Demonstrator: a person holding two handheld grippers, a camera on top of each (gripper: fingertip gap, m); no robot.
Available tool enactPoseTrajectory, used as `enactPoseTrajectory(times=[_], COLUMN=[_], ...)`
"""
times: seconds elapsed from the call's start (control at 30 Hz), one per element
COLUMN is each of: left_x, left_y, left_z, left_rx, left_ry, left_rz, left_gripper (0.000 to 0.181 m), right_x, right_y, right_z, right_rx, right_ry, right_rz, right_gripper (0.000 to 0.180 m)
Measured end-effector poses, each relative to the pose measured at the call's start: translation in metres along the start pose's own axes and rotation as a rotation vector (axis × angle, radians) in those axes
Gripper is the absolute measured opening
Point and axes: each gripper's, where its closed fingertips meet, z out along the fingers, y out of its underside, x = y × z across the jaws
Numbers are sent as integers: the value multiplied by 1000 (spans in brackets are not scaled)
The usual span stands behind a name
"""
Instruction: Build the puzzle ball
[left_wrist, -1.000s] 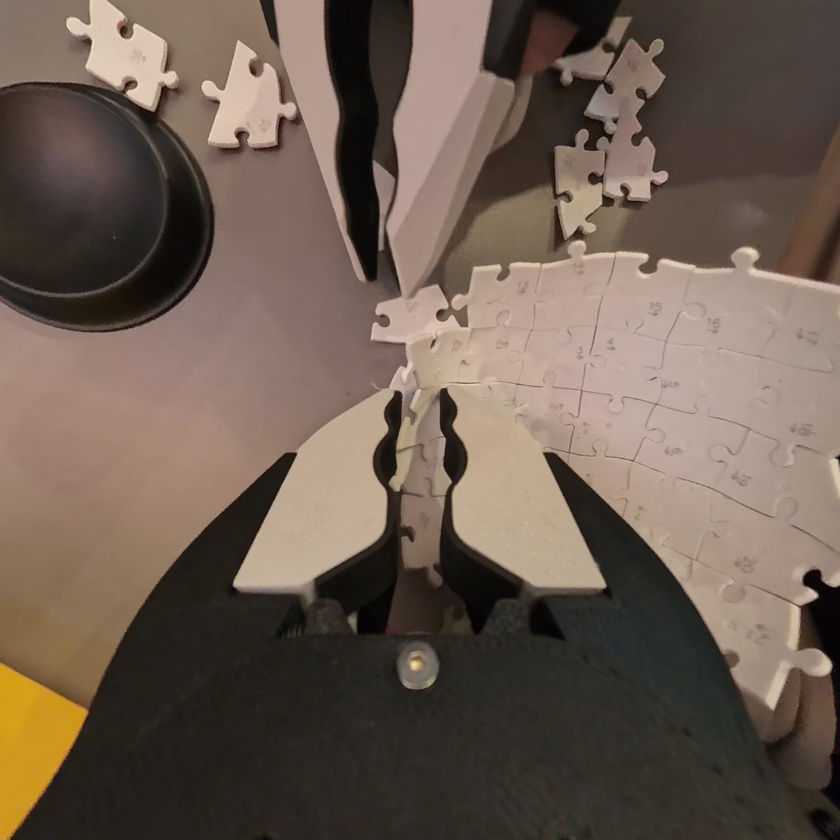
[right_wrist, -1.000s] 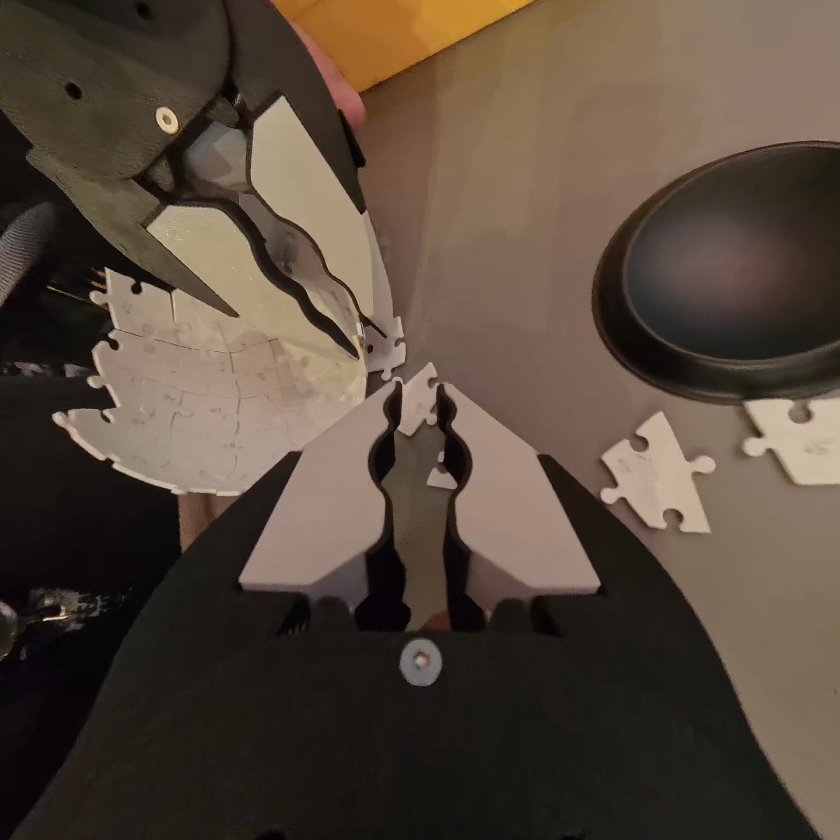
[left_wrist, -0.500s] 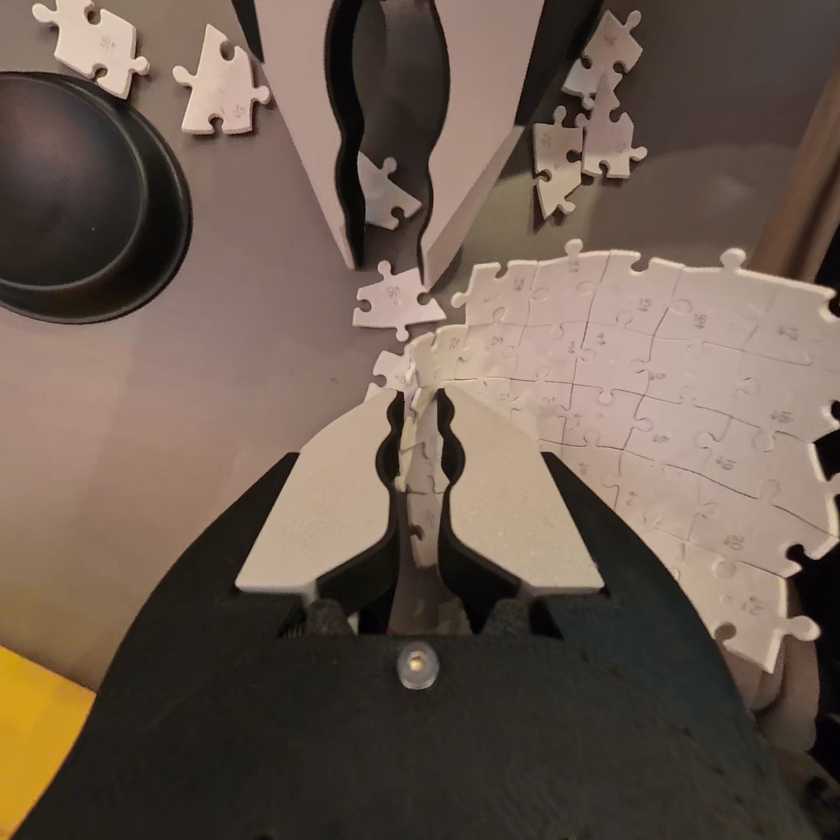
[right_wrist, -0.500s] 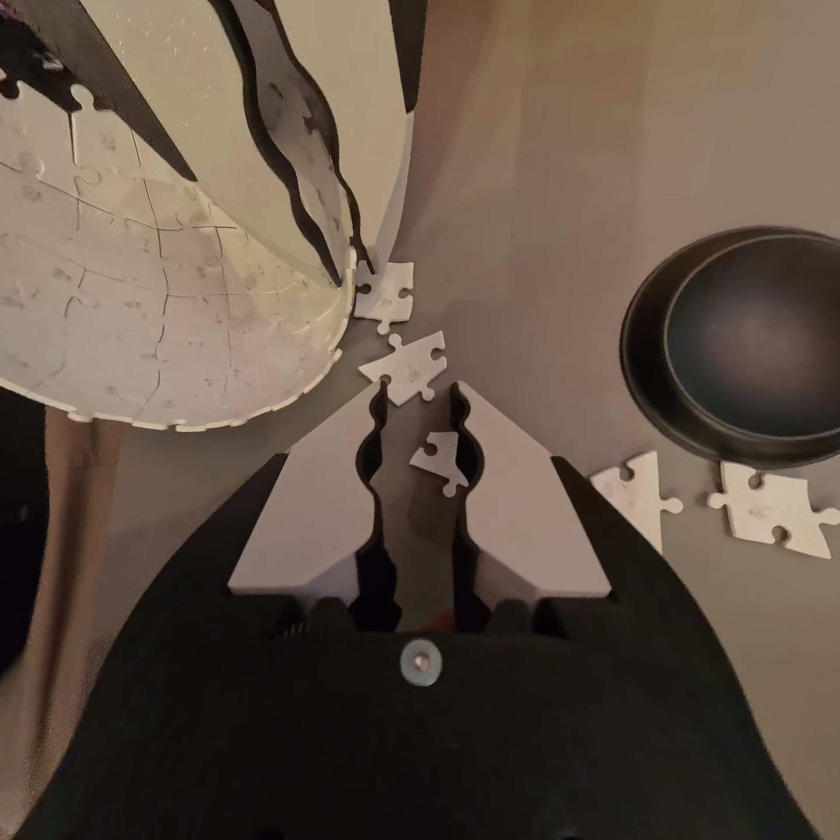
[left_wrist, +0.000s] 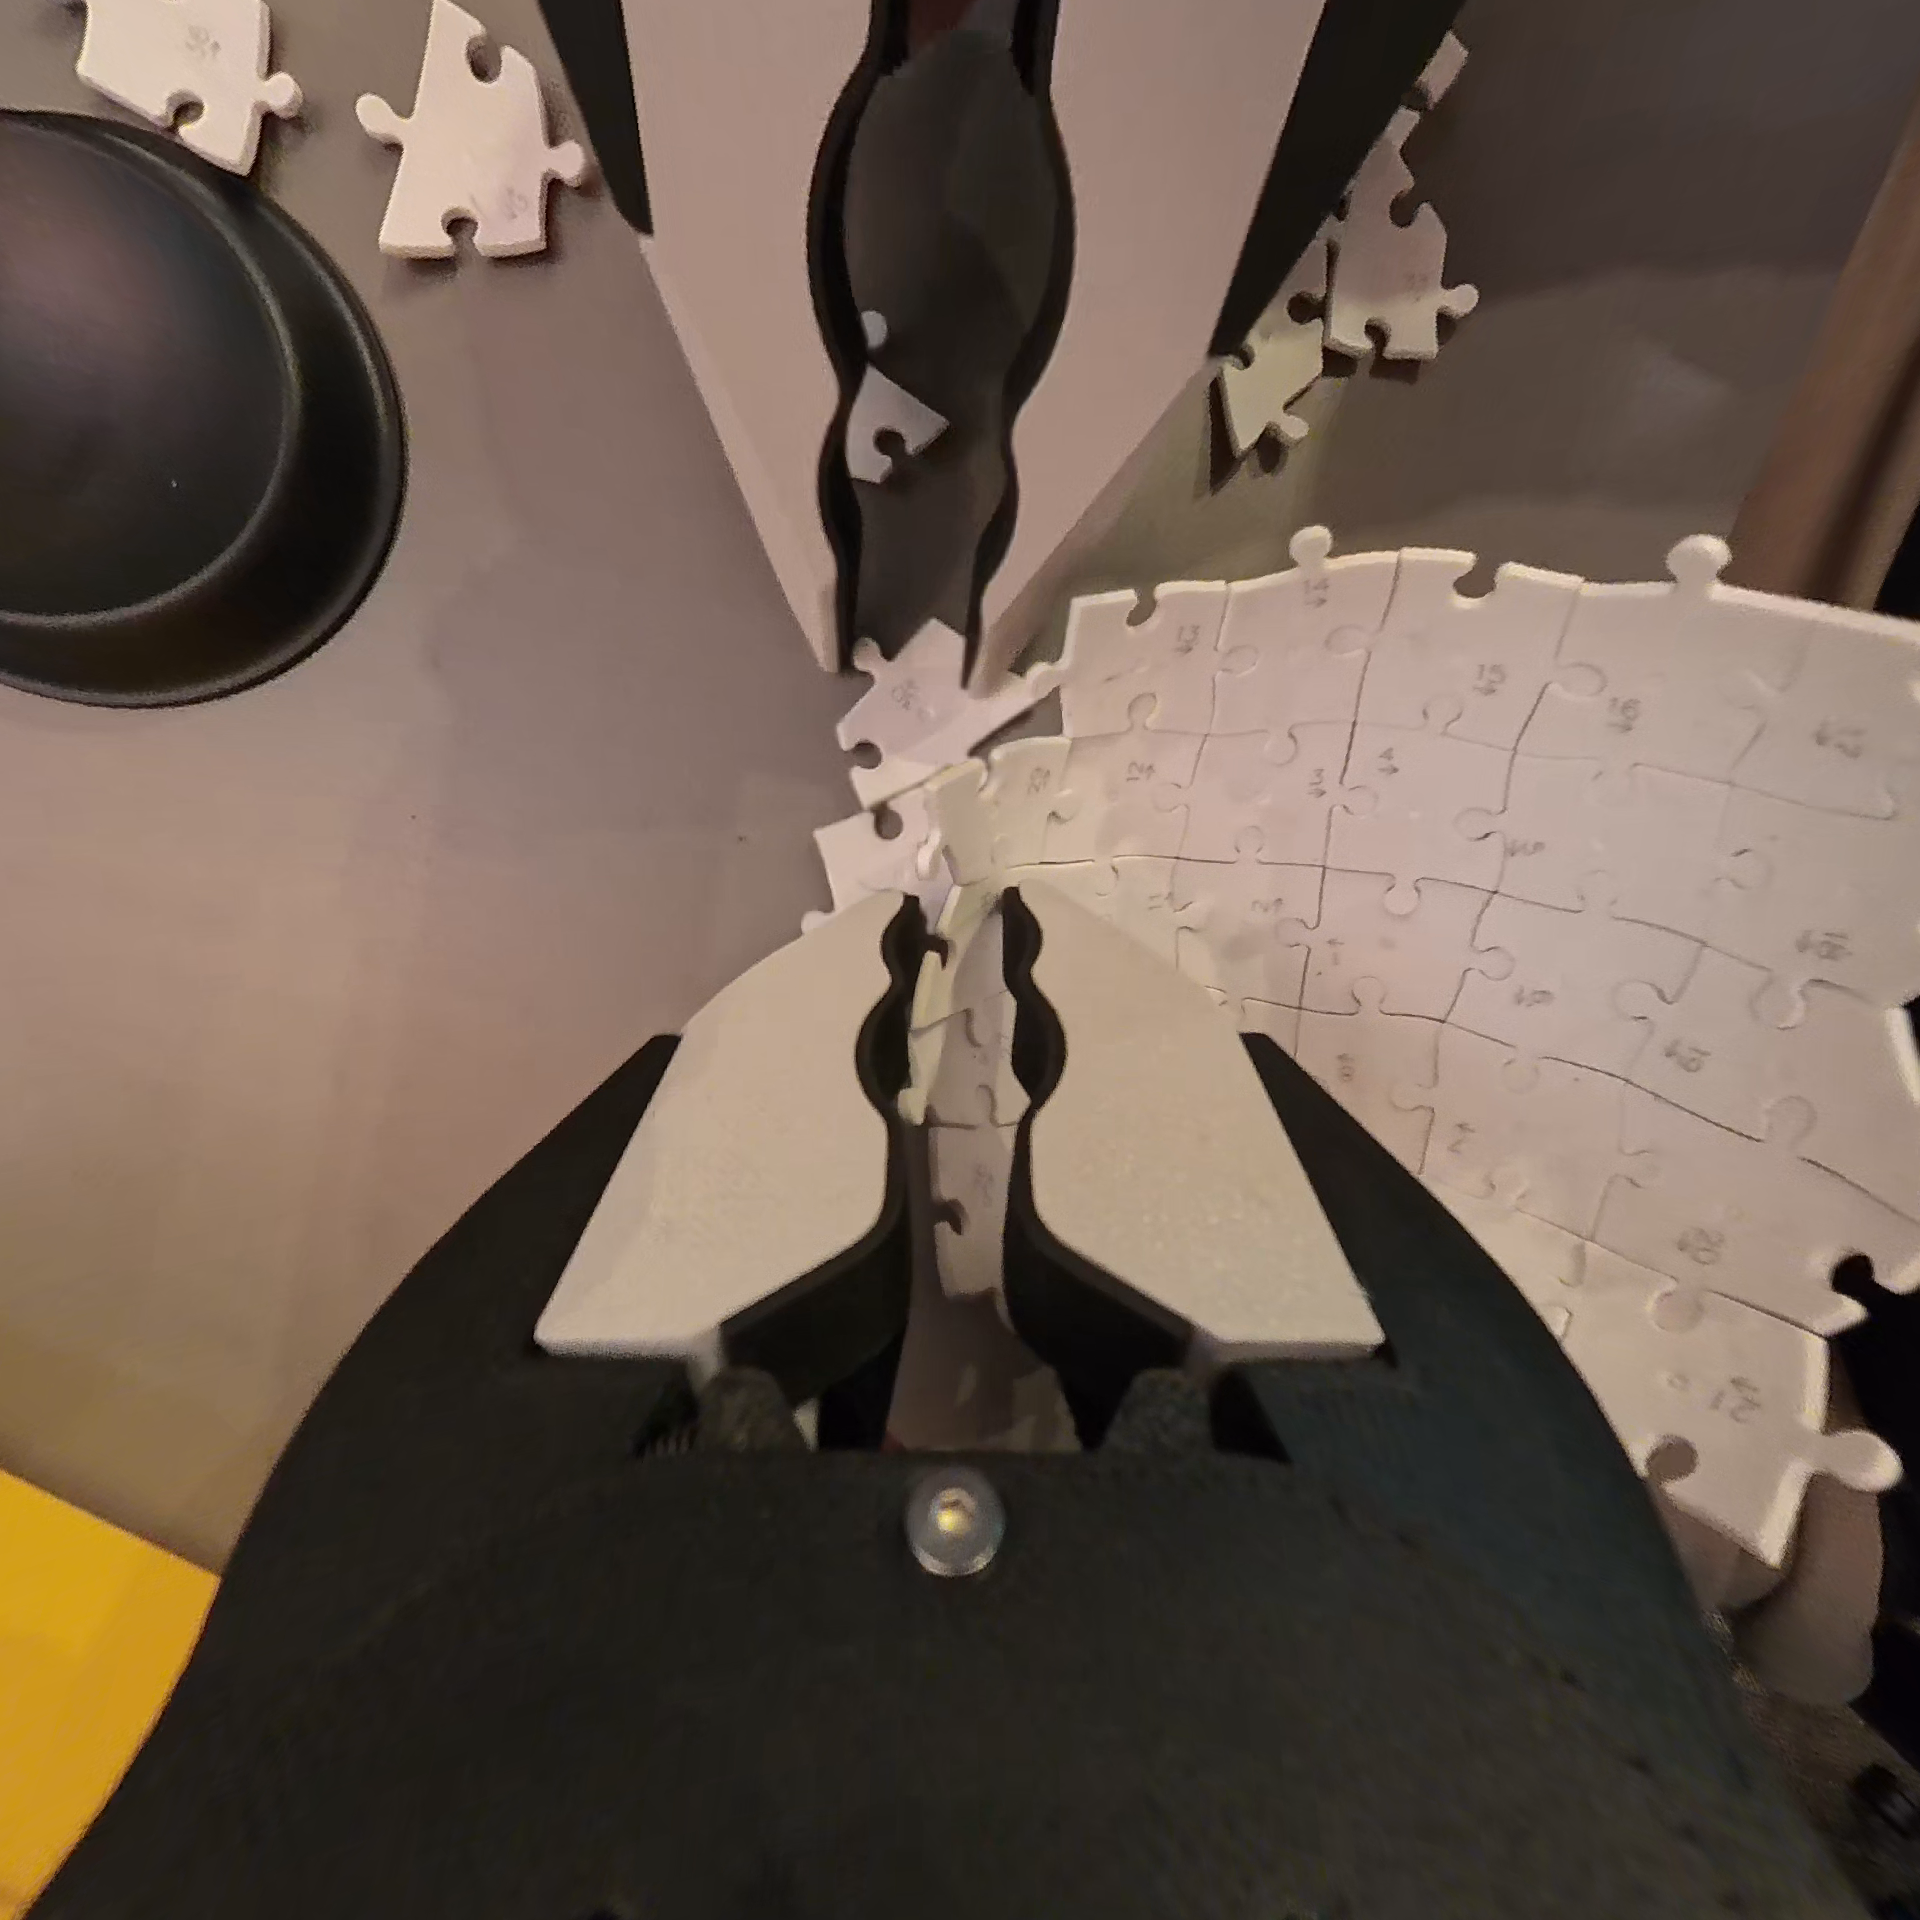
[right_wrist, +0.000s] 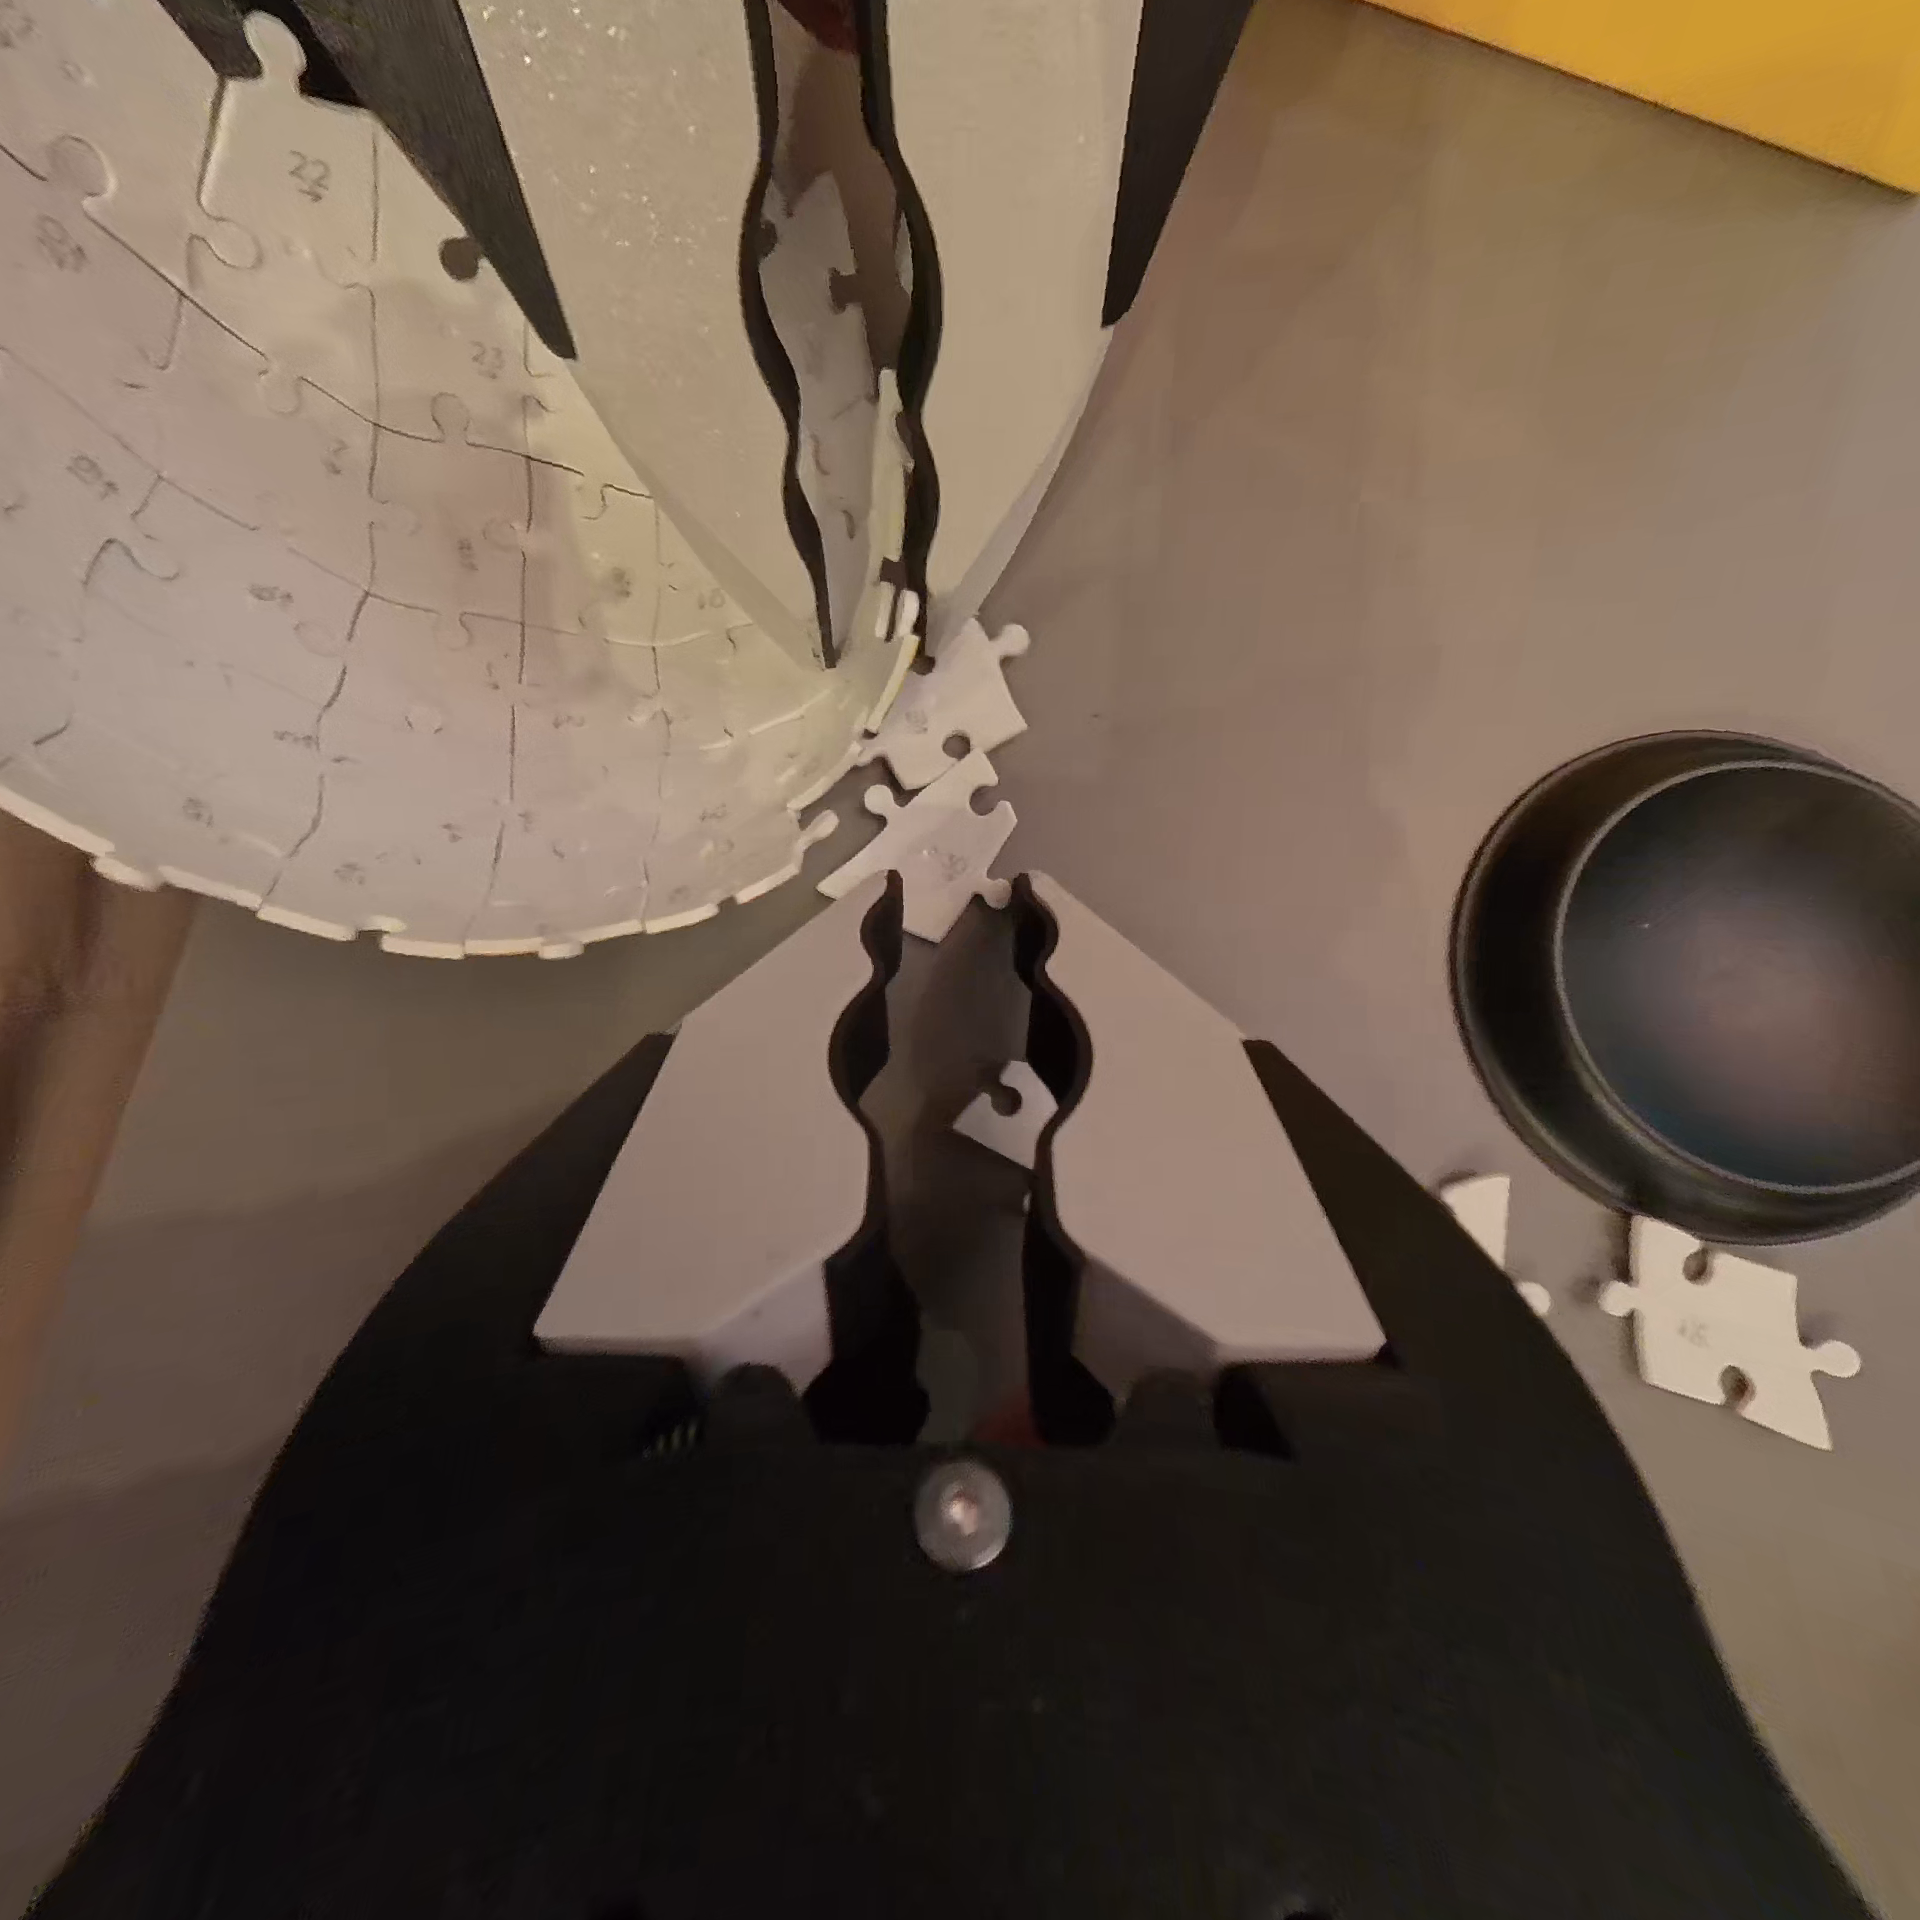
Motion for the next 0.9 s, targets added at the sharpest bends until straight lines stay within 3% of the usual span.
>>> enactPoseTrajectory(times=[0.27,0.3,0.5,0.6,0.7,0.8,0.9], left_x=[0,0,1,1,1,2,2], left_y=[3,3,4,4,4,6,6], left_z=[-1,-2,-1,-1,-2,-3,-3], left_rx=[7,10,15,11,12,10,11], left_ry=[-7,-8,-5,-8,-11,-12,-15], left_rz=[-7,-9,-19,-17,-17,-21,-22], left_gripper=[15,15,15,16,16,16,16], right_x=[-4,-4,2,3,-1,-3,-2], right_y=[1,-1,2,-3,-4,2,1], right_z=[-2,-5,-15,-19,-15,-5,-2], right_rx=[50,76,102,118,93,47,51], right_ry=[3,-1,29,19,-3,18,47], right_rz=[84,98,154,194,219,181,167], right_gripper=[18,2,0,4,34,35,15])
